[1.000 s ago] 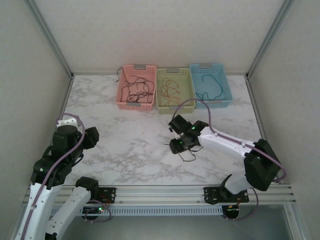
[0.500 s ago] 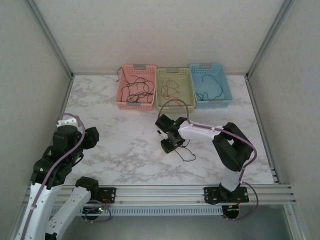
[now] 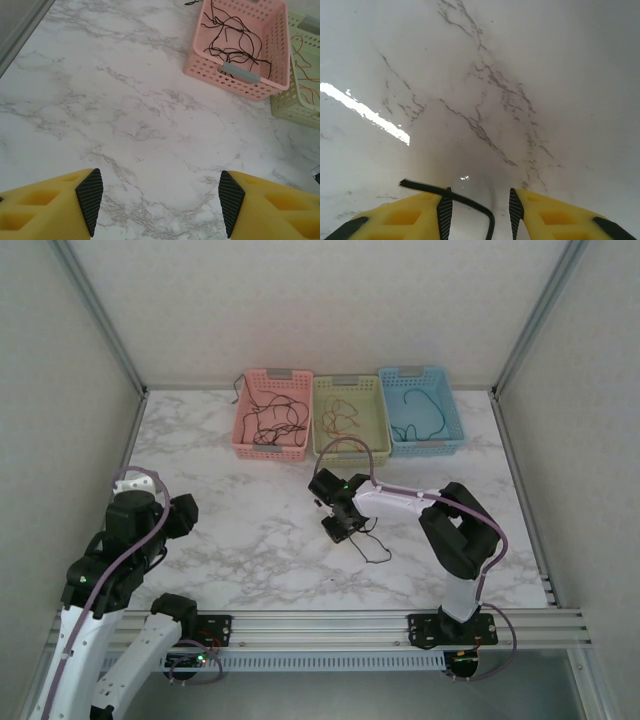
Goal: Untangle the cables
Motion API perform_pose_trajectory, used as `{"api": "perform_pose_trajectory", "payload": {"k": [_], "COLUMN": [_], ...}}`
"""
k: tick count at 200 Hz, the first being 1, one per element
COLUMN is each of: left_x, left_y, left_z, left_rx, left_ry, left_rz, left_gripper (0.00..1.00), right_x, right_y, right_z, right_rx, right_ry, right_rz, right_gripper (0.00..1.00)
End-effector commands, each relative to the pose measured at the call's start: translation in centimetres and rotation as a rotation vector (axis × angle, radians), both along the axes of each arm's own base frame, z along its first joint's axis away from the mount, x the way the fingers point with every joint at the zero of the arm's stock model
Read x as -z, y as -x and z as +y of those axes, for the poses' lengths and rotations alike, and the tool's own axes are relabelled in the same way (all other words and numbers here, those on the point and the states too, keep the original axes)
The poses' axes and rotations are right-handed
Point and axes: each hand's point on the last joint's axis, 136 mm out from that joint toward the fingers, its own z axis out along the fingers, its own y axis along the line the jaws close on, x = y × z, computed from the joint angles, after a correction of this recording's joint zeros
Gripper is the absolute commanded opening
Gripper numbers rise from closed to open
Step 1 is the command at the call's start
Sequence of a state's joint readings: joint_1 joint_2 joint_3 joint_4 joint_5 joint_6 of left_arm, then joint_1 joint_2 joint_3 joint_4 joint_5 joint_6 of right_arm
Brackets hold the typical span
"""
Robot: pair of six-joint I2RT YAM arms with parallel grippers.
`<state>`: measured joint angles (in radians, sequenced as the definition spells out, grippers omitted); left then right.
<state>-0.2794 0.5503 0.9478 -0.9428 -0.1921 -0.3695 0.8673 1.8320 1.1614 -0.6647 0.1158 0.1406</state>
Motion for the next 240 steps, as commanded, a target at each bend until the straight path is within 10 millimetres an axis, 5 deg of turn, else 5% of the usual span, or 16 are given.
{"api": "perform_pose_trajectory", "payload": {"k": [1,58,110,134,195,218,240], "left_x": [-0.1,0.0,0.0,0.0,0.1,0.2,0.2], "left_y": [-0.1,-0.1,-0.1,-0.1,-0.1,-0.2,-0.2], "left_z": [0.1,0.0,0.1,0.0,-0.1,-0.2,-0.2], "left_rx": [-0.001,0.001,-0.001,0.001,0.007,0.009,0.009], "left_ry": [0.002,0.002,0.001,0.003,0.004,0.003,0.005], "left_rz": [-0.012,-0.011,-0.013,-0.011,-0.007,-0.002,-0.004], "left_gripper": [0.65,0.65,0.65,0.65,0.65,0.65,0.65], "right_x": [-1.1,1.3,-0.1,-5.5,-24.0,-28.1,-29.1], "right_y": [-0.3,0.5,-0.3,-2.3,-11.0,-15.9,-20.4], "right_z": [-0.6,-0.7,0.4,2.3,9.7,12.0,14.5], "right_rx": [-0.007,0.001,0.005,0.006,0.094,0.170,0.222], "right_ry": [0.007,0.023,-0.024,-0.118,-0.522,-0.643,-0.718], "right_rz": [-0.047,0.007,-0.017,-0.122,-0.465,-0.531,-0.530], "right_gripper": [0.40,0.31,0.04,0.00,0.00,0.00,0.00]}}
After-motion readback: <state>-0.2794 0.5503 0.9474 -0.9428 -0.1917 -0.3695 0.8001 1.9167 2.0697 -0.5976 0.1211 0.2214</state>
